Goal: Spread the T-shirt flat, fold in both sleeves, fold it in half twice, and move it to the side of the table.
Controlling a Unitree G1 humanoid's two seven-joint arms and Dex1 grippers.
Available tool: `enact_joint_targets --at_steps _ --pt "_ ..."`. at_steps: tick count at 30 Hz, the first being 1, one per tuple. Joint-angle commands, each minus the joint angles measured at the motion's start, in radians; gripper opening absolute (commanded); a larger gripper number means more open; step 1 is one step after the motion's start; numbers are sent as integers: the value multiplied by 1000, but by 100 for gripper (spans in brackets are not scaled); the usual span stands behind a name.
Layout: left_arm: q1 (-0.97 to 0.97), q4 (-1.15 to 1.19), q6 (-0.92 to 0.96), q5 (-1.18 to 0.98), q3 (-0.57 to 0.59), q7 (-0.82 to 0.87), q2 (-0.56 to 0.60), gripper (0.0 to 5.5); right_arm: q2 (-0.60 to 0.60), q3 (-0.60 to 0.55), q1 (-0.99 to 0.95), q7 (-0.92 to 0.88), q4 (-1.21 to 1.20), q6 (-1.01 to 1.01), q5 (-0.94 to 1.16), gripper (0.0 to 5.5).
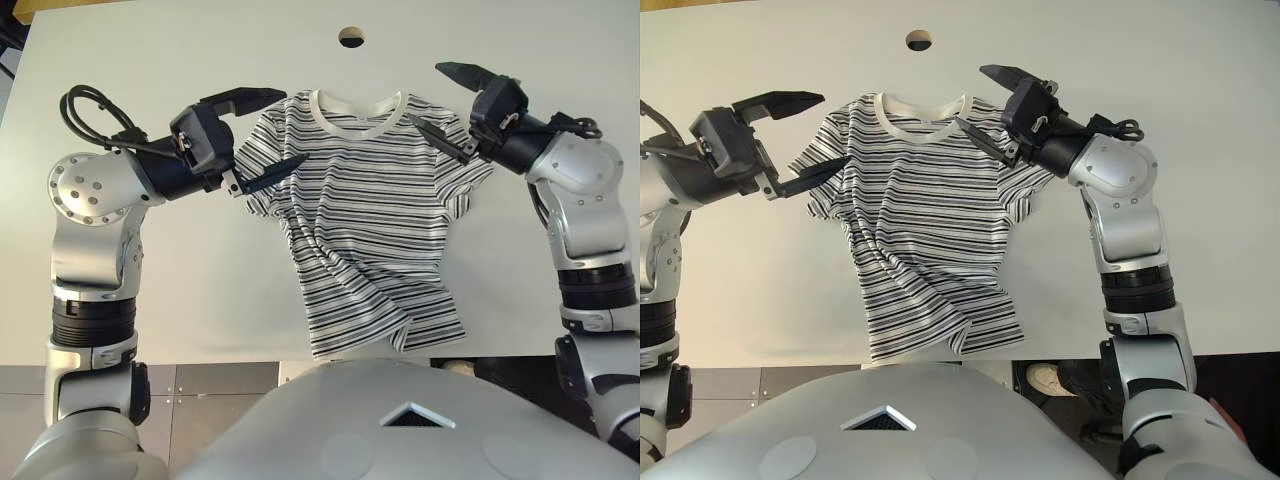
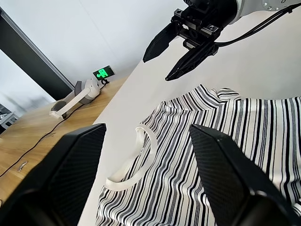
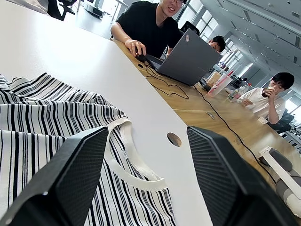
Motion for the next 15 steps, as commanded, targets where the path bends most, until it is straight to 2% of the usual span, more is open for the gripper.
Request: enact_joint_targets --at_steps 1,15 --pt "-1 -11 8 1 -12 -20 17 332 -5 7 -11 3 12 -9 -20 310" --pt "-3 -10 14 1 -24 -30 22 332 -2 8 -12 3 16 -10 -20 310"
